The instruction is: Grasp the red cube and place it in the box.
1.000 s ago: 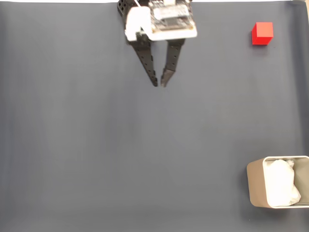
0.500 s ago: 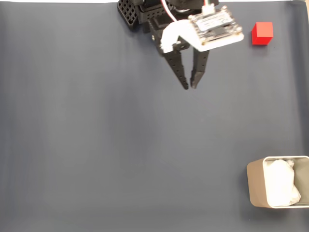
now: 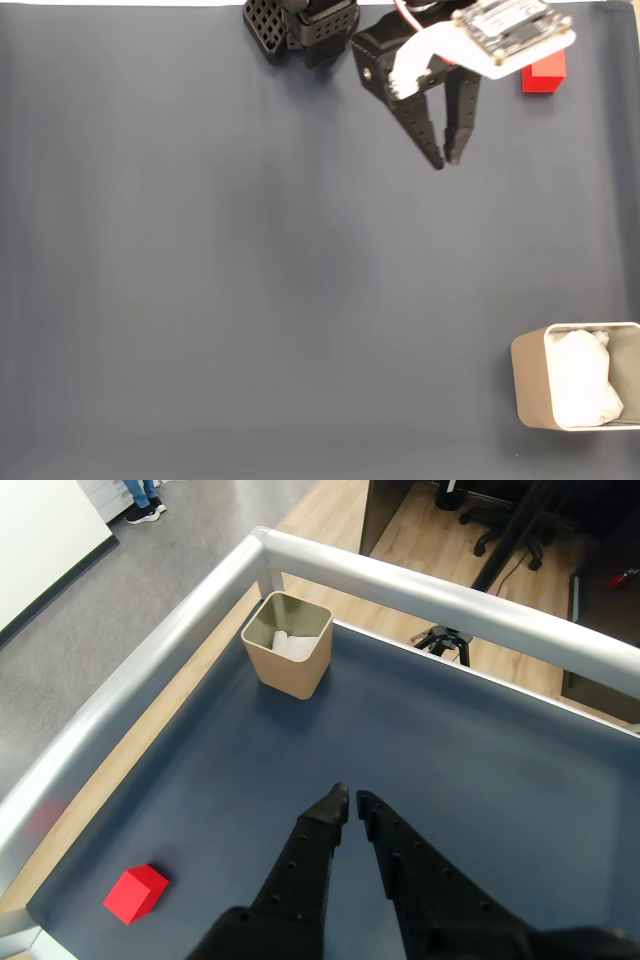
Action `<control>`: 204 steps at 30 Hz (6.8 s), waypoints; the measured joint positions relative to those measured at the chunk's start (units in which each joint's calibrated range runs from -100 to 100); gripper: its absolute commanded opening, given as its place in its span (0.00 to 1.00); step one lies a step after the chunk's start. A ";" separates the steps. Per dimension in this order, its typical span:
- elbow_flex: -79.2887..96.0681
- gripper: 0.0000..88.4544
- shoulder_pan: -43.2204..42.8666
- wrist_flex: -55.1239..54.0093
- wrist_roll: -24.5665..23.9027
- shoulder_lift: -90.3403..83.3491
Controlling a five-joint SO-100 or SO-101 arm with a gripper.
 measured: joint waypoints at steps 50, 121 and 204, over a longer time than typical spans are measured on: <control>20.07 0.22 -34.05 -7.40 1.66 -4.69; 43.94 0.44 -39.99 -46.86 5.62 11.38; 44.21 0.11 -41.10 -55.77 3.96 22.41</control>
